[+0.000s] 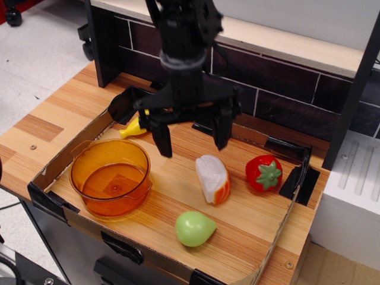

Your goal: Put sushi in pot

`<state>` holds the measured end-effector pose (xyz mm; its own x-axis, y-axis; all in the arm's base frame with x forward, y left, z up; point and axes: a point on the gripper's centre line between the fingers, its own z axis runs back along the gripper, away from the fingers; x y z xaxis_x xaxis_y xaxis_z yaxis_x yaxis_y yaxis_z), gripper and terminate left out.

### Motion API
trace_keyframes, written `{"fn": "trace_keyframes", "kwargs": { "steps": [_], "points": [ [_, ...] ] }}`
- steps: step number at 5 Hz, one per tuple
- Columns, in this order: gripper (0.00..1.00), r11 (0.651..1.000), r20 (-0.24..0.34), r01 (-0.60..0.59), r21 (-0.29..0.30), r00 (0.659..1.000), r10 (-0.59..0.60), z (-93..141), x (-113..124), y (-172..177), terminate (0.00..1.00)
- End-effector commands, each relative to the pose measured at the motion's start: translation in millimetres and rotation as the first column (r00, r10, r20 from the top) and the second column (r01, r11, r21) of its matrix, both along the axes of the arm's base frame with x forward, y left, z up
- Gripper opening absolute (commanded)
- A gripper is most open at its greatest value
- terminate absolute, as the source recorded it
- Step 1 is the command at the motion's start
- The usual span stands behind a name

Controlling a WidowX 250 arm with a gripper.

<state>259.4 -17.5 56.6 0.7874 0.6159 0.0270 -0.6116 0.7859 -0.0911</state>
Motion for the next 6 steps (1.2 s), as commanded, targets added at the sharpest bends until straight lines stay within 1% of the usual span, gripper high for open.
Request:
{"fn": "trace_keyframes", "kwargs": {
  "steps": [1, 3, 4, 5, 6],
  "points": [
    [1.00, 0.999, 0.056, 0.006, -0.038, 0.998, -0.004, -5, 12, -11, 0.00],
    [1.00, 1.000, 0.045, 0.005, -0.011, 0.999, -0.005, -25, 8, -20, 0.00],
    [1.00, 1.000, 0.019, -0.007, -0.005, 1.000, 0.007, -33, 8, -21, 0.00],
    [1.00, 1.000, 0.010, -0.012, 0.000, 1.000, 0.012, -36, 8, -23, 0.00],
    [0.00, 1.000, -0.004, -0.009, 0.007, 1.000, 0.009, -39, 8, -23, 0.00]
  ]
}}
